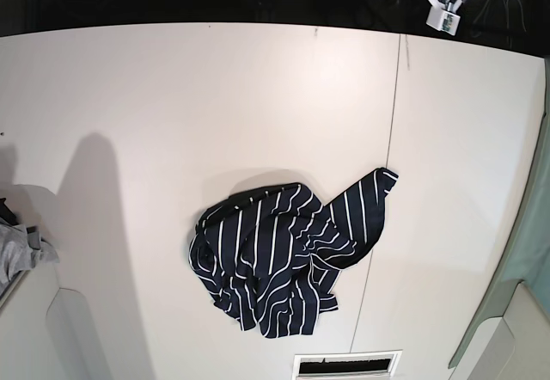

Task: Layout the t-shirt on the table in an organized manner, then fold the t-shirt properly
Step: 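Move both grippers from rest toward the crumpled striped shirt, then grasp opposite edges of the navy striped shirt with both grippers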

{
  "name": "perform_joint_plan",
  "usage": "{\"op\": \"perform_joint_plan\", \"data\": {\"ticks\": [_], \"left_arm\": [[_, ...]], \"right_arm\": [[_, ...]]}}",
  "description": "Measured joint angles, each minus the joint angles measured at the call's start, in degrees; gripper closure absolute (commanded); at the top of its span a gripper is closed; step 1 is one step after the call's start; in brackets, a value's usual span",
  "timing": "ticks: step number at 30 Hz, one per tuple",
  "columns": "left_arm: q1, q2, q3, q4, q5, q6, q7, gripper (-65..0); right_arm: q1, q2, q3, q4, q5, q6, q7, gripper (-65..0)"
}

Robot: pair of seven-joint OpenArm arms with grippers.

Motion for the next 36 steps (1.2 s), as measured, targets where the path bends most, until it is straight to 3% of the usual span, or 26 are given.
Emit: {"op": "perform_joint_plan", "data": {"ticks": [8, 11, 13, 16, 18, 20, 22, 25, 30, 36], "left_arm": [[0.70, -7.04, -7.76, 14.34, -11.69, -0.15, 4.24, -27.4], [-2.23, -10.16, -7.72, 15.23, -13.22, 1.18, 4.22, -27.4], [-4.74, -11.96, -6.93, 15.17, -13.20, 2.82, 4.44, -30.8], [-9.94, -14.62, -2.93, 14.75, -12.92, 4.22, 4.52, -40.4], [-14.78, -16.13, 1.79, 13.11, -11.10, 4.42, 3.89, -41.5], [-19.69, -16.52, 6.78, 10.12, -8.63, 6.88, 1.99, -41.5], [-25.20, -16.50, 11.15, 5.29, -5.49, 10.01, 1.36, -41.5], [-34.40, -16.24, 17.00, -3.21, -3.06, 11.52, 1.18, -41.5], [-46.38, -14.12, 23.61, -17.97, -2.16, 11.78, -1.99, -41.5], [-54.66, -11.17, 24.44, -32.37, -0.96, 11.85, -4.57, -41.5]], "right_arm": [[2.62, 2.12, 0.87, 13.25, 0.87, -0.02, -1.49, -4.7], [6.56, 1.75, 0.83, 13.49, 0.79, -0.24, -1.20, -4.7], [10.43, 0.68, 0.92, 13.27, 0.33, -0.96, -1.57, -5.3], [17.49, -2.27, 1.53, 12.61, 0.46, -2.80, -1.16, -15.5], [21.66, -5.07, 1.75, 10.54, 0.31, -5.22, -1.29, -24.1], [25.09, -8.13, 1.86, 7.74, 0.46, -7.15, -1.66, -28.5], [29.18, -11.39, 1.77, 3.67, 0.39, -7.93, -2.25, -28.6], [35.36, -15.65, 1.97, -2.64, 0.37, -8.85, -1.53, -28.6], [42.86, -22.23, 7.41, -15.21, -3.65, -12.92, 1.05, -28.6], [50.88, -26.60, 14.71, -26.08, -4.50, -12.28, 1.99, -28.6]]}}
